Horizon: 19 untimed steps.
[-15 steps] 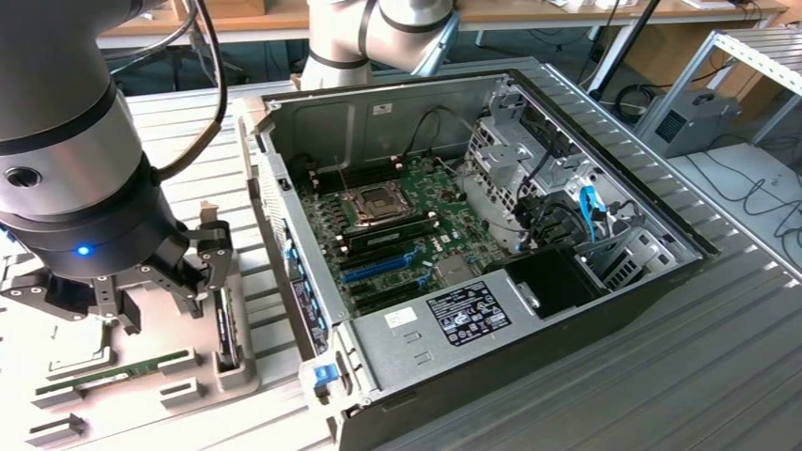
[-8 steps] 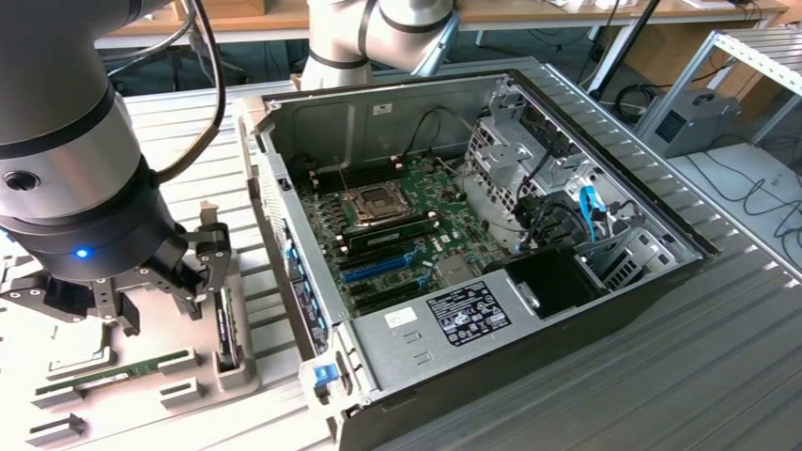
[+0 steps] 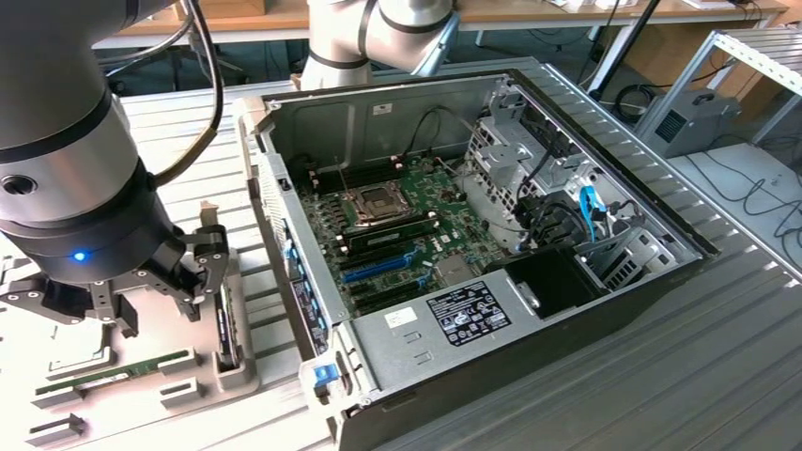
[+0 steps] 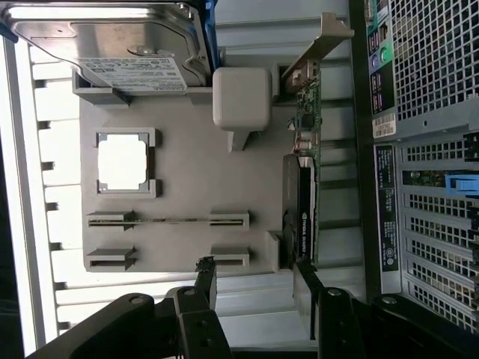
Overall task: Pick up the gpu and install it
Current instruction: 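Pick up the gpu and move the gpu toward the slot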
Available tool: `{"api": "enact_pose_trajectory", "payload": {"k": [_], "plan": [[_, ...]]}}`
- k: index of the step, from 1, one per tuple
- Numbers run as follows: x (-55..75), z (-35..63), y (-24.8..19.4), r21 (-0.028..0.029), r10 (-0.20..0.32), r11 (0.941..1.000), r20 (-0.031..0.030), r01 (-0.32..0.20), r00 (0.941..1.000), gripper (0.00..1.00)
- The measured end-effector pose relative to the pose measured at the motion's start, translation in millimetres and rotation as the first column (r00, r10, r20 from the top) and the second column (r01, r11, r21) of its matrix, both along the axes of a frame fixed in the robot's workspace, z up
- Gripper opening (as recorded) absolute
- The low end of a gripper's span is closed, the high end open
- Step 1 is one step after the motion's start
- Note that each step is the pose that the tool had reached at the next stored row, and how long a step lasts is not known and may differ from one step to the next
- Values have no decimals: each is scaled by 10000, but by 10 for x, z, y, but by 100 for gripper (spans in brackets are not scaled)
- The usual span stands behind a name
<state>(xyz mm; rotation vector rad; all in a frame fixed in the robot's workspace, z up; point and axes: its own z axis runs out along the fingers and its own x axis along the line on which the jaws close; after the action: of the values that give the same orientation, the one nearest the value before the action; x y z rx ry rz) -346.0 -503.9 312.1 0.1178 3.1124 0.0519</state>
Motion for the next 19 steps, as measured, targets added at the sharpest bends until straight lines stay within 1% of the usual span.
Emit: {"api": "enact_pose_trajectory", "payload": {"k": [5,8,11,14,19], "plan": [[-7,-14,1,-1,0,10000,-1,0,10000,54],[3,-20,14,-9,0,10000,0,0,10000,54],[9,-27,42,-32,0,10000,-1,0,10000,54],[12,-32,86,-53,0,10000,-1,0,10000,54],[14,-37,154,-64,0,10000,-1,0,10000,54]]}}
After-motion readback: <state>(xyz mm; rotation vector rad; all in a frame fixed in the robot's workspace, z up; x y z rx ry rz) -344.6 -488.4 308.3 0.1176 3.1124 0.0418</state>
